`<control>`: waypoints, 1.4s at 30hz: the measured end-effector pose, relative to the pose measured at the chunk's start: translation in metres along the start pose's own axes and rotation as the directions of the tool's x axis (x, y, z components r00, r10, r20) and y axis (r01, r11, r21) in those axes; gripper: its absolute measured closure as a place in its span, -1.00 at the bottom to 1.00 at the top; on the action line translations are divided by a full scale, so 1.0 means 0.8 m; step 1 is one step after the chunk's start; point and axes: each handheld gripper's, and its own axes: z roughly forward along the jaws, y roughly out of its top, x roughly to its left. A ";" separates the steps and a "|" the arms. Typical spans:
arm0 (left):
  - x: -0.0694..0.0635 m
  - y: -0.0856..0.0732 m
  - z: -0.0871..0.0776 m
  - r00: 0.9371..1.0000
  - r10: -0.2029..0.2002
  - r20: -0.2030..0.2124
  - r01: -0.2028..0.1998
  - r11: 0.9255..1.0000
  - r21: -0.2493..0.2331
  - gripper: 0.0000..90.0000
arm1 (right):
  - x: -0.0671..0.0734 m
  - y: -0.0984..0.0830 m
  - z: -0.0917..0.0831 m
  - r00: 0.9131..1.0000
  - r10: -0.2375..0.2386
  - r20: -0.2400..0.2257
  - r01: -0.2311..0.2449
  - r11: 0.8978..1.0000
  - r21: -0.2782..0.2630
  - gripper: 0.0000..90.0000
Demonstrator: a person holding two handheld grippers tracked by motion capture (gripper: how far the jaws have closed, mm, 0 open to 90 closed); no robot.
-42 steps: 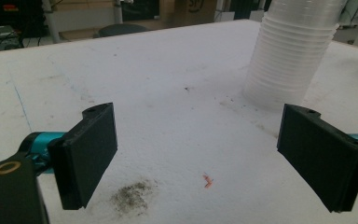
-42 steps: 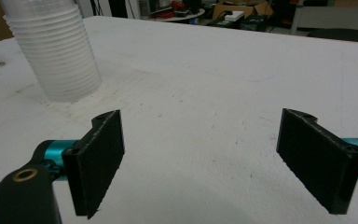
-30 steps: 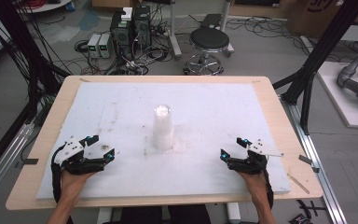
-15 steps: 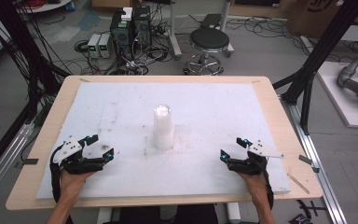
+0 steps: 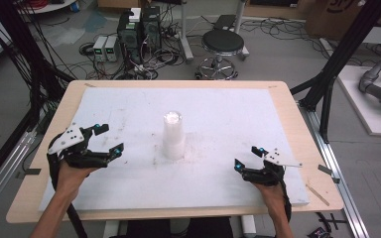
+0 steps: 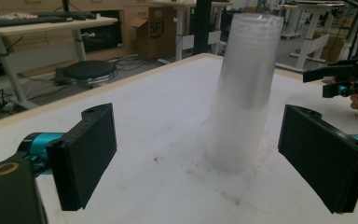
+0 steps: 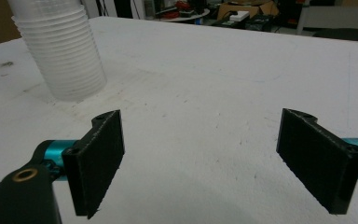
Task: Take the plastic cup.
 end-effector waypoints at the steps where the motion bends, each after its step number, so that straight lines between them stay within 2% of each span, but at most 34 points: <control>1: 0.000 0.007 0.003 1.000 0.003 0.009 -0.003 1.000 -0.005 -0.75 | 0.000 0.000 0.000 1.000 -0.002 0.001 0.002 1.000 0.001 -0.67; 6: -0.002 0.036 0.021 0.997 0.045 0.064 -0.046 0.999 0.011 -0.75 | 0.000 0.000 0.000 1.000 -0.004 0.003 0.004 1.000 0.000 -0.67; 9: -0.003 0.050 0.037 0.991 0.064 0.117 -0.067 0.998 0.021 -0.75 | 0.000 0.000 0.000 1.000 -0.003 0.003 0.003 1.000 0.001 -0.67; 13: -0.004 0.068 0.064 0.979 0.107 0.176 -0.117 0.992 0.049 -0.74 | 0.001 0.000 0.000 1.000 -0.004 0.005 0.004 1.000 -0.002 -0.67; 17: -0.008 0.083 0.089 0.967 0.127 0.221 -0.142 0.989 0.050 -0.74 | 0.001 0.000 -0.001 1.000 -0.006 0.005 0.006 1.000 -0.002 -0.67; 24: -0.013 0.096 0.118 0.953 0.130 0.275 -0.155 0.985 0.072 -0.74 | 0.001 0.000 -0.001 1.000 -0.003 0.005 0.003 1.000 -0.001 -0.67; 27: -0.016 0.101 0.133 0.943 0.128 0.308 -0.166 0.981 0.099 -0.74 | 0.001 0.000 0.000 1.000 -0.006 0.005 0.006 1.000 -0.003 -0.67; 31: -0.019 0.106 0.157 0.917 0.139 0.374 -0.210 0.965 0.156 -0.74 | 0.001 0.000 0.000 1.000 -0.002 0.006 0.002 1.000 -0.002 -0.67; 32: -0.019 0.108 0.162 0.910 0.147 0.387 -0.228 0.958 0.172 -0.74 | 0.001 0.000 0.000 1.000 -0.006 0.006 0.006 1.000 -0.001 -0.67; 34: -0.021 0.110 0.172 0.901 0.145 0.408 -0.237 0.954 0.184 -0.74 | 0.001 0.000 0.000 1.000 -0.006 0.007 0.006 1.000 -0.002 -0.67; 35: -0.022 0.110 0.177 0.899 0.146 0.414 -0.243 0.951 0.191 -0.74 | 0.001 0.000 0.000 1.000 -0.006 0.007 0.006 1.000 -0.002 -0.67; 36: -0.023 0.110 0.181 0.899 0.142 0.415 -0.244 0.948 0.204 -0.74 | 0.001 0.000 0.000 1.000 -0.006 0.007 0.006 1.000 -0.002 -0.67; 37: -0.024 0.110 0.185 0.898 0.153 0.413 -0.261 0.940 0.220 -0.74 | 0.001 0.000 0.000 1.000 -0.002 0.006 0.002 1.000 -0.002 -0.67; 38: -0.024 0.109 0.188 0.897 0.151 0.416 -0.263 0.938 0.227 -0.74 | 0.001 0.000 0.000 1.000 -0.002 0.007 0.002 1.000 -0.002 -0.67; 40: -0.025 0.107 0.193 0.897 0.146 0.417 -0.266 0.932 0.246 -0.74 | 0.001 0.000 0.000 1.000 -0.007 0.008 0.007 1.000 -0.002 -0.67; 42: -0.024 0.106 0.197 0.899 0.153 0.410 -0.278 0.923 0.267 -0.74 | 0.001 0.000 0.000 1.000 -0.006 0.007 0.006 1.000 -0.001 -0.67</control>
